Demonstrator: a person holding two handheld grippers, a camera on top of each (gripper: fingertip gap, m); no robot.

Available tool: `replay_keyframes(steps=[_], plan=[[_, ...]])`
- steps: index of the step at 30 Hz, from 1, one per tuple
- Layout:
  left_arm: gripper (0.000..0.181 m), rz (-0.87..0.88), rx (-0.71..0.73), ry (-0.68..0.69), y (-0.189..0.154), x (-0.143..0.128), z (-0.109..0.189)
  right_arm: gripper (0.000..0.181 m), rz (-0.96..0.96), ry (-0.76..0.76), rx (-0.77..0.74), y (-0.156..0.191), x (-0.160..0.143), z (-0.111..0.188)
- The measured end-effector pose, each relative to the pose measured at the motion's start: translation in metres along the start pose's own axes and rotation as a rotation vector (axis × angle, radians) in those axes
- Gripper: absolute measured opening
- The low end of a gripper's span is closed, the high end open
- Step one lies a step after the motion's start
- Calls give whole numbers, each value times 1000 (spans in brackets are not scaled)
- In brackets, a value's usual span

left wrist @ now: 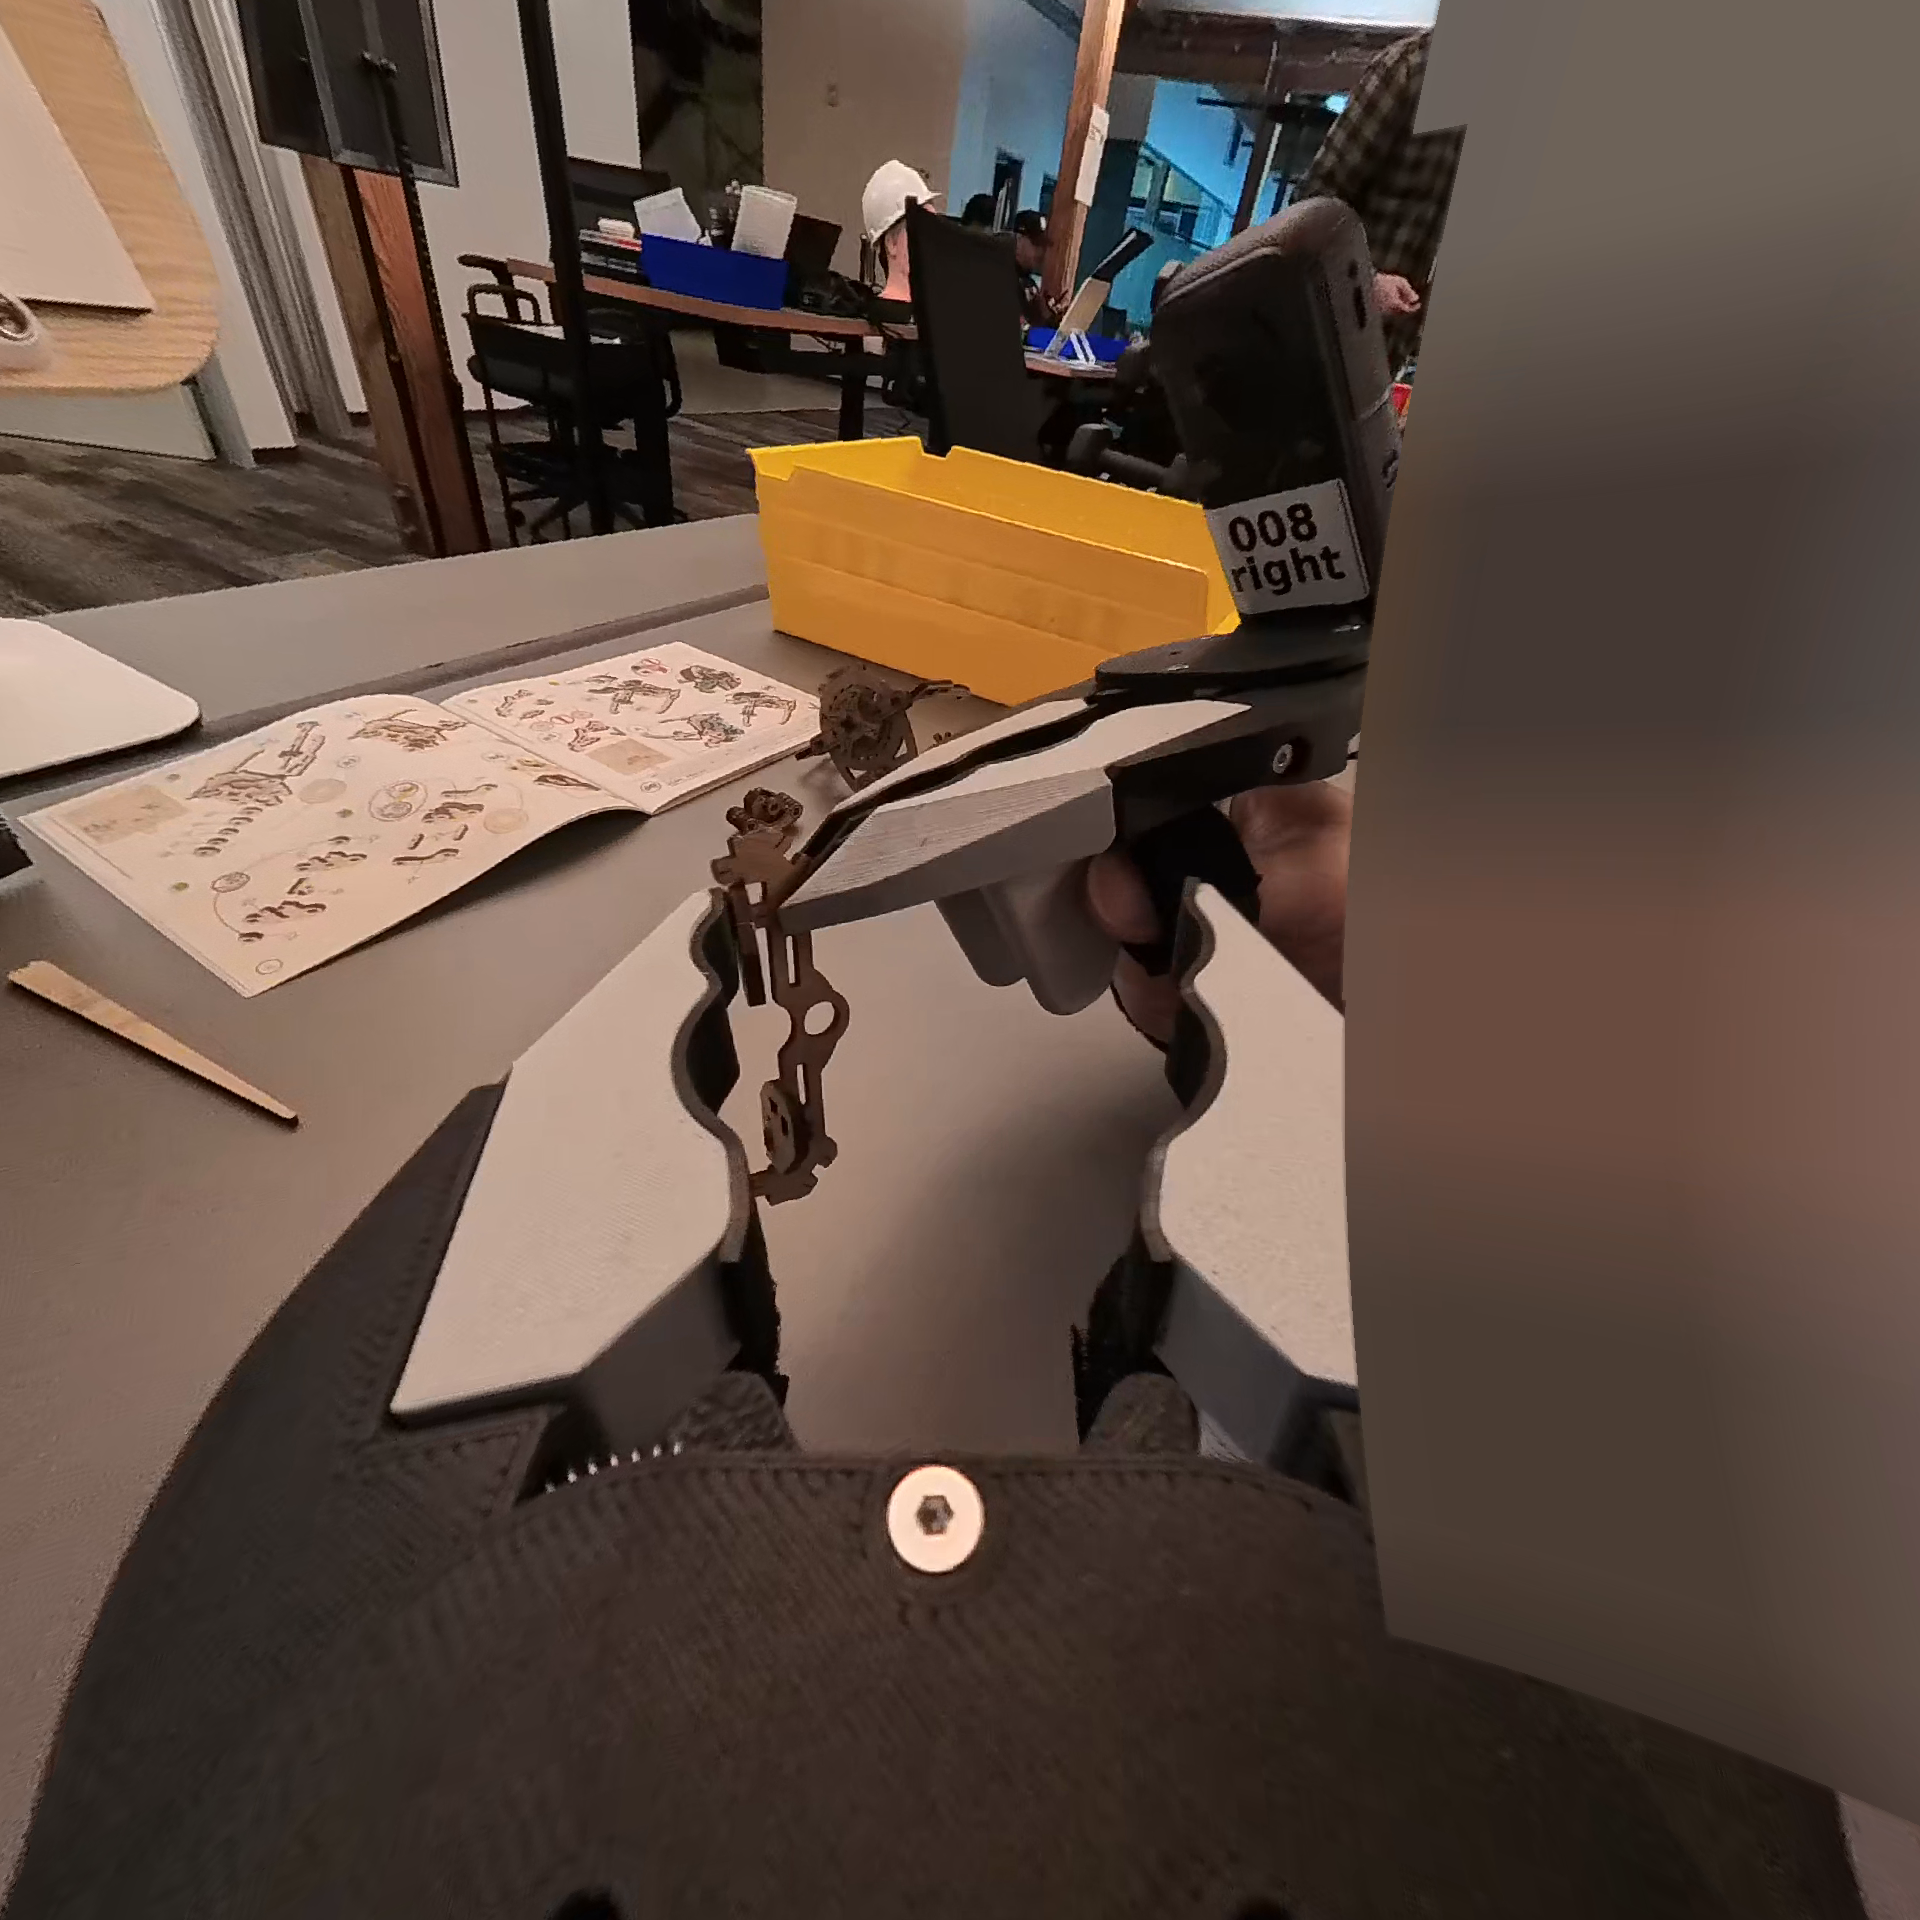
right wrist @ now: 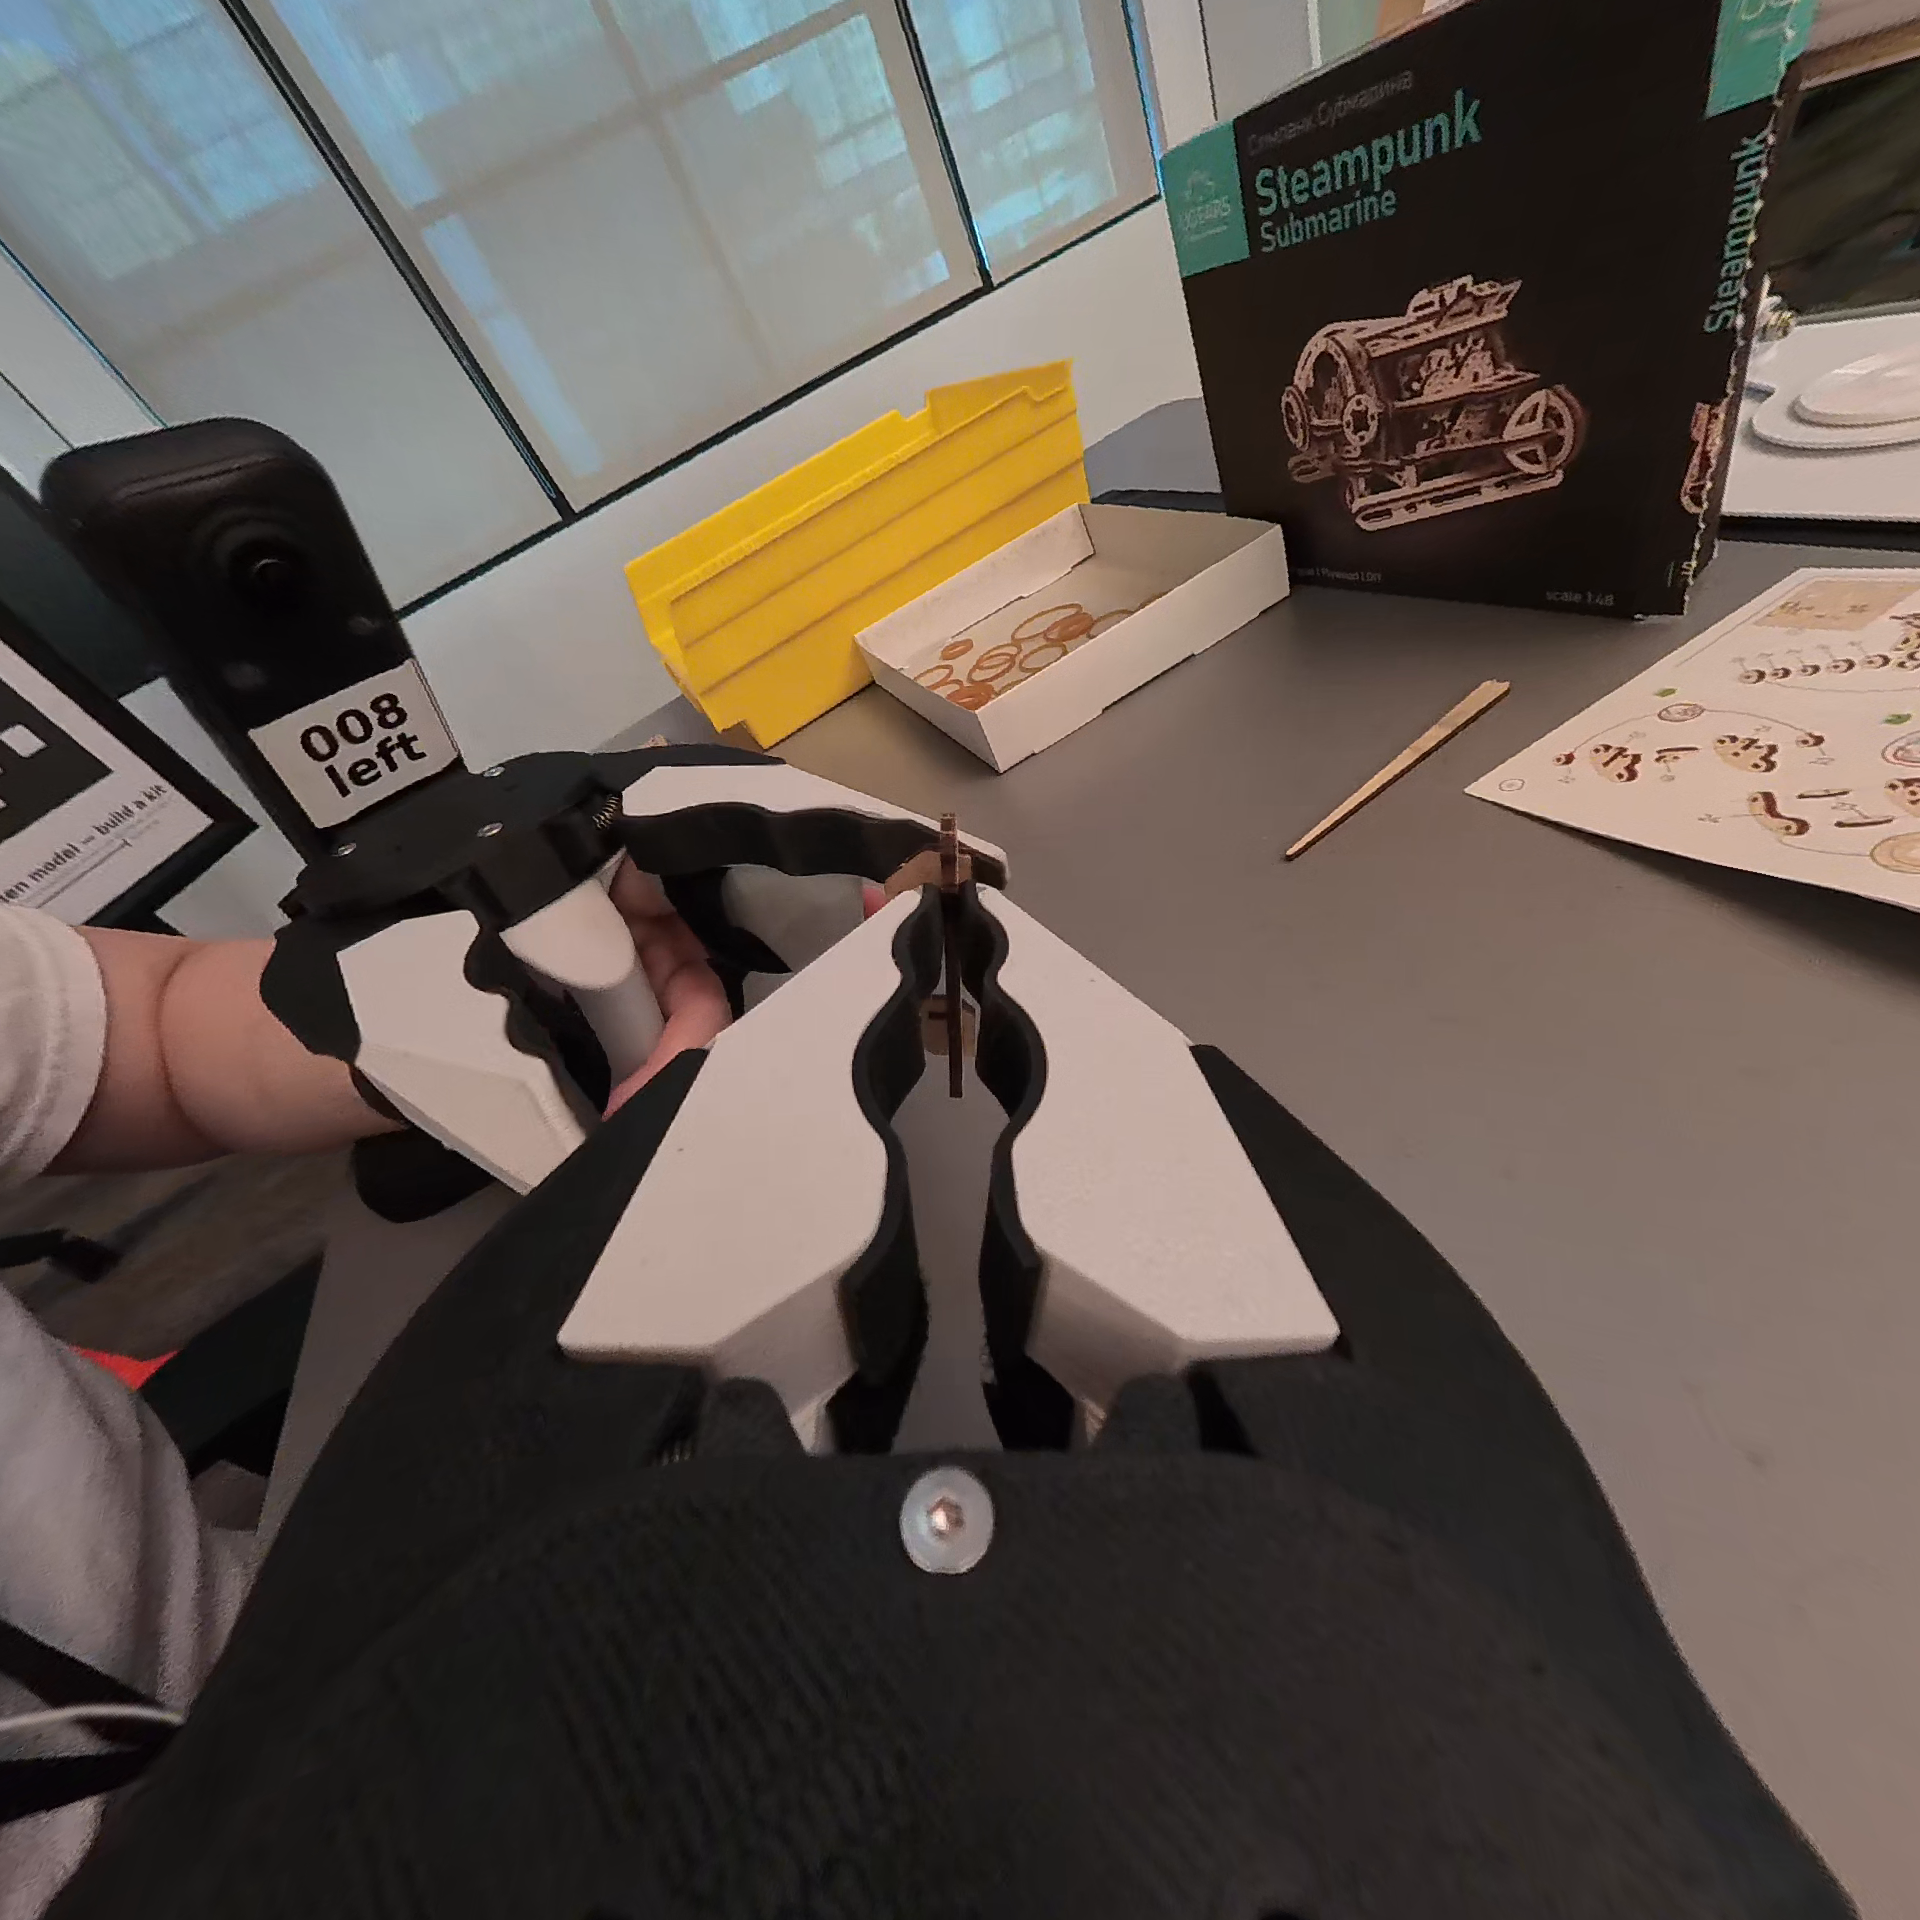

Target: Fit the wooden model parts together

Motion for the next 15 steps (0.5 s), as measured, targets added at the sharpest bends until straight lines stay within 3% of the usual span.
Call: replay_keyframes(steps=[9, 15], plan=[[91, 56, 3, -3, -2, -1, -2, 1, 66, -6, -41, 0, -2, -1], [93, -6, 69, 33, -5, -2, -5, 1, 105, -41, -65, 4, 0, -1]])
Point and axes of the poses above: each gripper's, where its closed fingertips meet, z back along the fingers, x out of its top, y = z × x across the jaws, the point moved 1 cm from there along z, back along the fingers, and after that the axes turned 15 degrees about -z, right-handed, at the moved point
